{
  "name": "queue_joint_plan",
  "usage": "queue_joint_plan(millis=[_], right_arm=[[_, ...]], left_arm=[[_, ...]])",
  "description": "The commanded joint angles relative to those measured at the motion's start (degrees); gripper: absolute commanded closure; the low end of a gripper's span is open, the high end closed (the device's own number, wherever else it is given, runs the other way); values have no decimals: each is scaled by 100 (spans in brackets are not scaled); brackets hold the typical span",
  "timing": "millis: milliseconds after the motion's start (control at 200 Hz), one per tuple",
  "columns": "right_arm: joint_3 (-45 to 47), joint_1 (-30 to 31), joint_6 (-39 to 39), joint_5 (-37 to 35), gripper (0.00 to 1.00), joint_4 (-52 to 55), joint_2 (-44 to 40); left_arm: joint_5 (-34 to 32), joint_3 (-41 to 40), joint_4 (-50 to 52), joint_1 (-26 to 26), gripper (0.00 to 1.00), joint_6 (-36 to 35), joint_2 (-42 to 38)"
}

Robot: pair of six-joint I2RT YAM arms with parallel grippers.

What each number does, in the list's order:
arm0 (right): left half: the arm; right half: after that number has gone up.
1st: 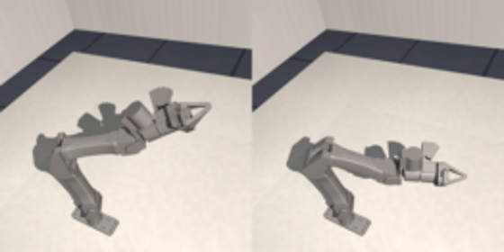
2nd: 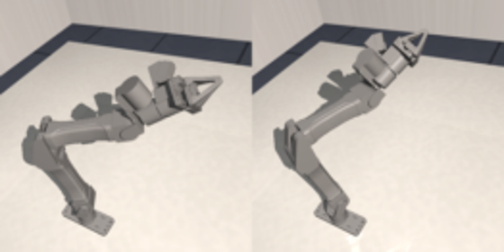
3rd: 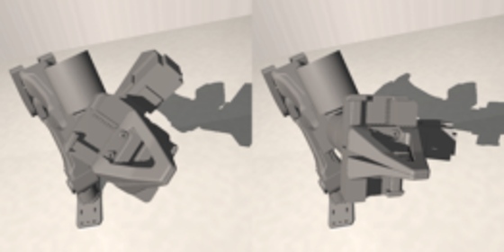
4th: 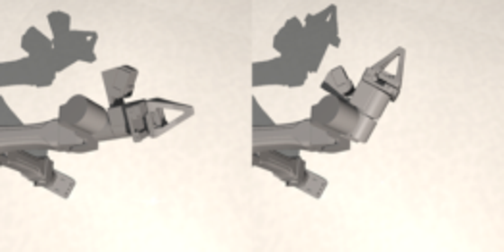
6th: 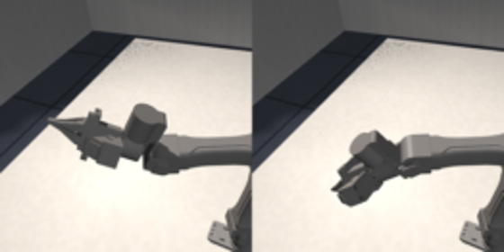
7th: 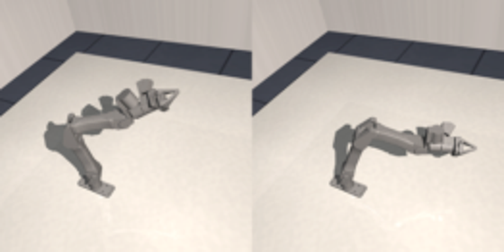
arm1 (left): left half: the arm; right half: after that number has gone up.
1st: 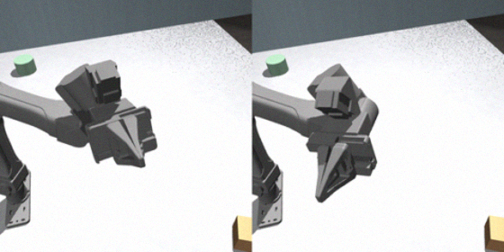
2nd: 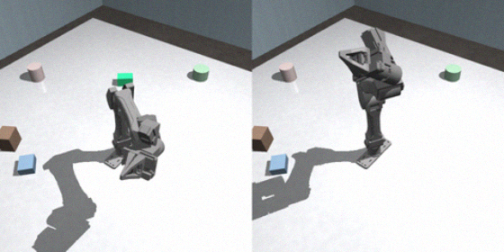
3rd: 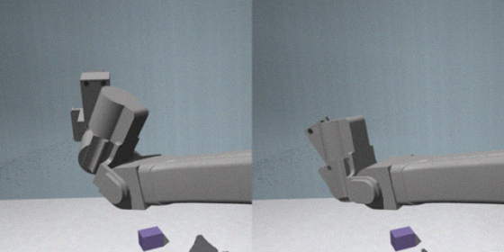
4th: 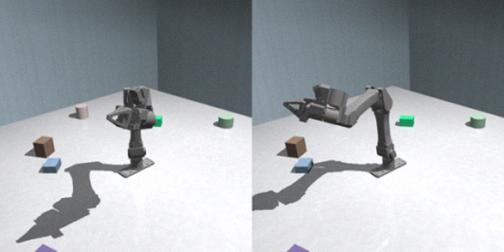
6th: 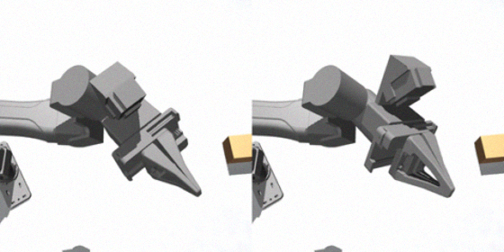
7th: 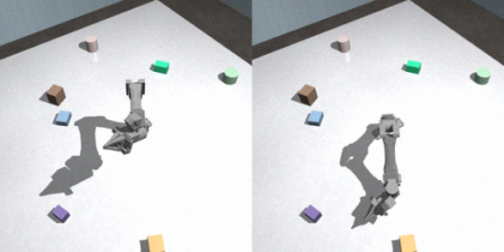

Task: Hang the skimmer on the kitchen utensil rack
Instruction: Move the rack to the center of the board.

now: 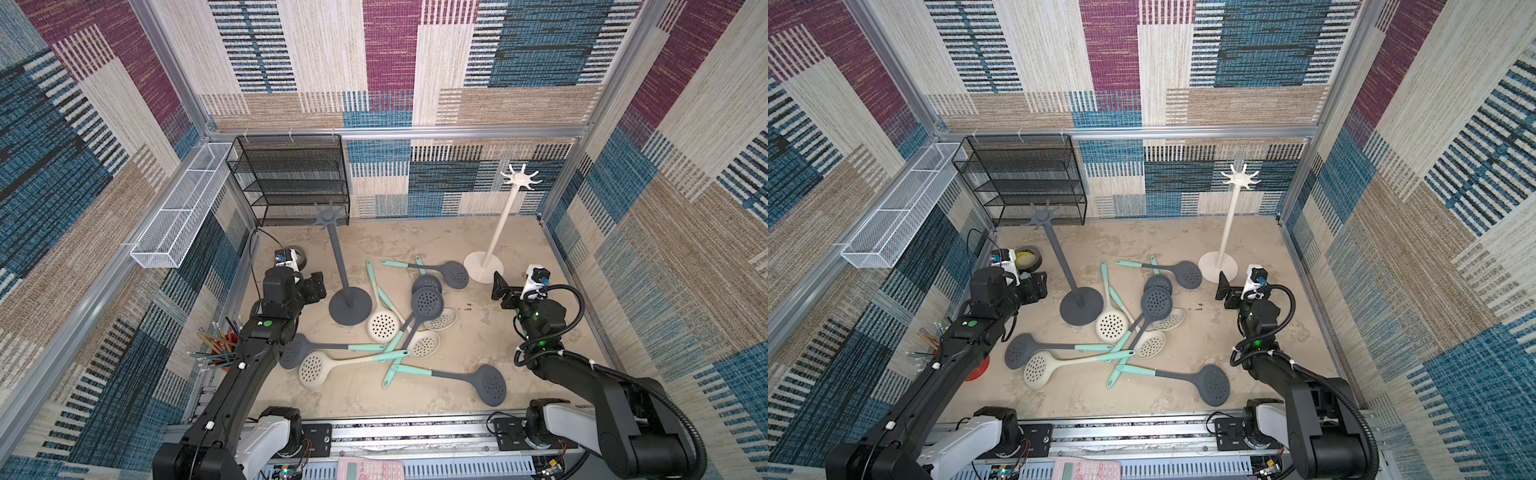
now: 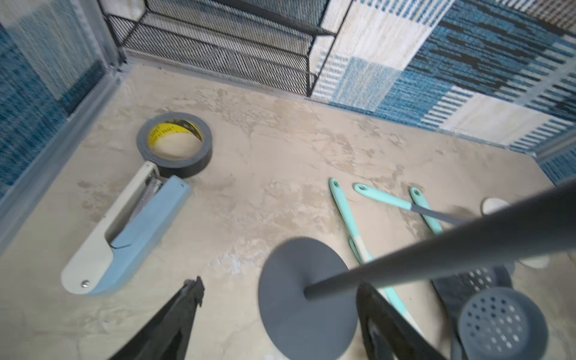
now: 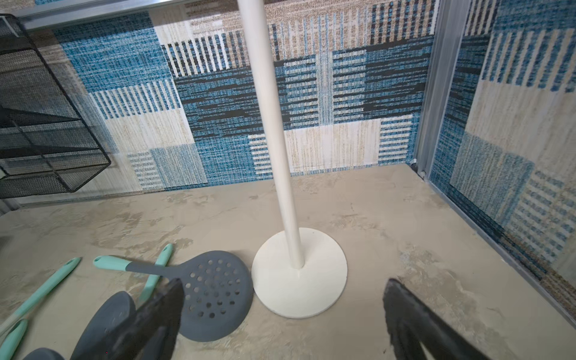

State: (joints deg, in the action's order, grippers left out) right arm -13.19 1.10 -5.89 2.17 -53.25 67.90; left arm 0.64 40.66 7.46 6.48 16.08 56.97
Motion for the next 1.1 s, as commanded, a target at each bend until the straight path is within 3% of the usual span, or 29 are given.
queue_joint_plan(millis=[0, 155, 551, 827, 1097], right_arm=[[24, 4, 33, 255, 0, -298, -10], [29, 4, 81, 326, 0, -345, 32], [-98, 4, 130, 360, 1, -349, 231], [-214, 4, 127, 332, 1, -287, 381], [-311, 4, 116, 266, 1, -197, 485]], left_arm=[[641, -348, -495, -6, 21, -67, -245], [1395, -855, -1620, -6, 23, -208, -392], [2232, -1107, -3764, -6, 29, -360, 104], [2379, -1007, -5255, 2, 44, -404, 834], [2655, -950, -6115, 1, 68, -343, 1318]])
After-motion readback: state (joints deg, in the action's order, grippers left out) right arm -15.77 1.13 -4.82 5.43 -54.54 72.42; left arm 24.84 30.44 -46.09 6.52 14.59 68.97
